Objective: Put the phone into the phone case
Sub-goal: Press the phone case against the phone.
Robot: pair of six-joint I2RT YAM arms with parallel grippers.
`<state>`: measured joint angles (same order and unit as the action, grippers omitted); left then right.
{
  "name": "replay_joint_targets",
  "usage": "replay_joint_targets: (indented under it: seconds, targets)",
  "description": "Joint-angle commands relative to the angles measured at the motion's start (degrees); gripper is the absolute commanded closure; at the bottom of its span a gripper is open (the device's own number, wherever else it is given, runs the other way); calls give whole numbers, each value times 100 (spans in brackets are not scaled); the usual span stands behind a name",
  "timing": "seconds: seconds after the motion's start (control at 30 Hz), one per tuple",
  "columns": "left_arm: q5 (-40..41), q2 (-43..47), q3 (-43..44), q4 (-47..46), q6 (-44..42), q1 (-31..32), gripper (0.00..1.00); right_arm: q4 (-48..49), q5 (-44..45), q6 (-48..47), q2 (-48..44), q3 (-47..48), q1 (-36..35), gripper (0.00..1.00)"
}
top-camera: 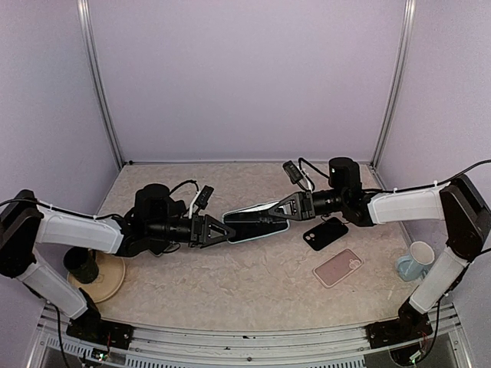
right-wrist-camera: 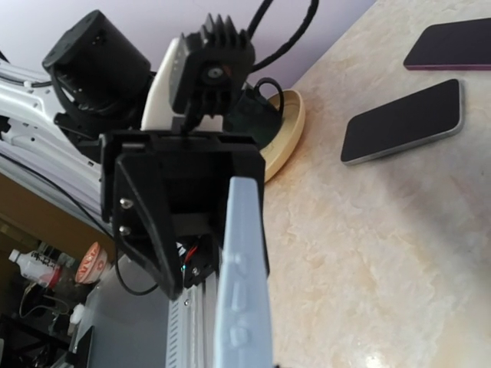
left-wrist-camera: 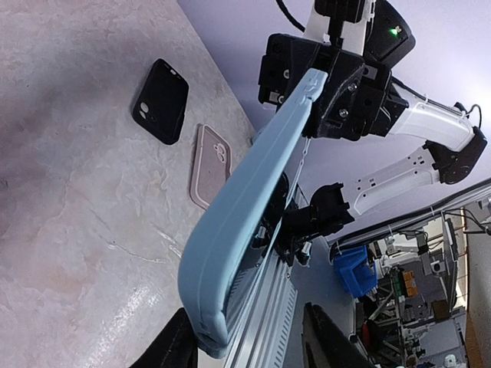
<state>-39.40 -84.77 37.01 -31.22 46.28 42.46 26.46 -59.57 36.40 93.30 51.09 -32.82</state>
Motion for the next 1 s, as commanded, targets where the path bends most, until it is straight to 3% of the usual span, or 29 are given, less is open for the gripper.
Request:
replay_joint_targets:
  seconds: [0.0, 0.17, 0.37, 0.47, 0.67, 0.97]
  targets:
    - [-35, 308, 33, -196, -17, -87, 51, 194, -15, -10, -62, 87, 30, 100]
    - [-43, 240, 92, -204, -31, -97, 46, 524, -256, 278, -31, 8, 22, 100]
    - [-66, 133, 168, -312, 15, -117, 48, 562, -347, 349, -44, -14, -36, 100]
    - [-64, 115, 192, -301, 12, -115, 53, 536, -352, 341, -64, -11, -48, 100]
    - [-85, 141, 145, -319, 19, -115, 75, 531, -403, 336, -35, -3, -48, 100]
    - [-213, 252, 46, -410, 30, -167, 92, 496, -527, 307, 8, 15, -49, 100]
